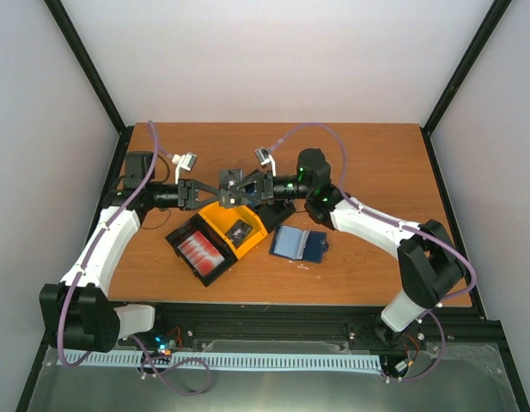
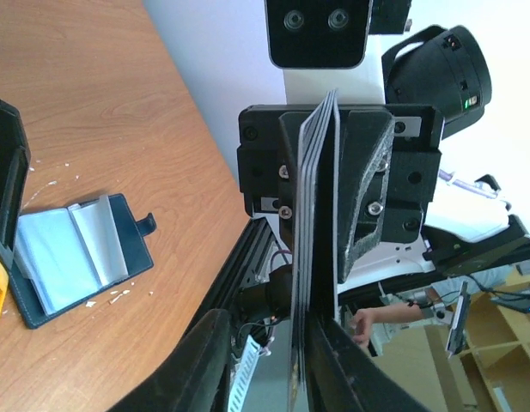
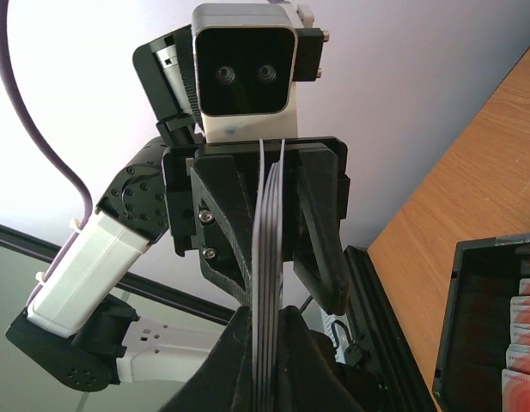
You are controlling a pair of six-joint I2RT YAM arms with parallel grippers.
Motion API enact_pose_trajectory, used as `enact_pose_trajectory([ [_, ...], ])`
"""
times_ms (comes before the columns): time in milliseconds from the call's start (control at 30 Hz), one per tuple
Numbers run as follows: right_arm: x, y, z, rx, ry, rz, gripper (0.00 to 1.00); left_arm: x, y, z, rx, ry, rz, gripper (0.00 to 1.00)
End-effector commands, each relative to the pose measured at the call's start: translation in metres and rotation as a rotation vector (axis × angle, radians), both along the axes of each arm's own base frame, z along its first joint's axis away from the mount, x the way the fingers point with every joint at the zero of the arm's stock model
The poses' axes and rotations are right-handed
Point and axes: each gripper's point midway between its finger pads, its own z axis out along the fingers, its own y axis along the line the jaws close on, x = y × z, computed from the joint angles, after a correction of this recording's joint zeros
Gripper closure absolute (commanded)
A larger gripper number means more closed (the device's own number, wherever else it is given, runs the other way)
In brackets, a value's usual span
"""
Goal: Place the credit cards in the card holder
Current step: Pick up the credit card from the storage box.
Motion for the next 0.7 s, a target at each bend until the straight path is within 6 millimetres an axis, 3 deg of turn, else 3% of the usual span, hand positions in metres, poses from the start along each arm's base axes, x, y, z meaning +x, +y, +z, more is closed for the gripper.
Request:
enact_pose_trajectory([
  [0,-0.026,0.015,0.046,0.097,-0.104,0.017,0.97,-0.014,-0.019,0.011,-0.029,-0.042,-0.070,0.76],
  [167,-0.019,0.014,0.036,0.078,-0.064,-0.037,0.93,-0.021,-0.019,0.029,-0.078,-0.071,-0.094,0.89],
  [233,-0.015,0.014,0.031,0.066,-0.047,-0.057,0.91,-0.022,-0.019,0.032,-0.082,-0.075,-0.092,0.98],
  [667,0.013,-0.021,0.012,0.055,0.043,-0.230,0.82,-0.008,-0.008,0.037,-0.064,-0.062,-0.007,0.99],
])
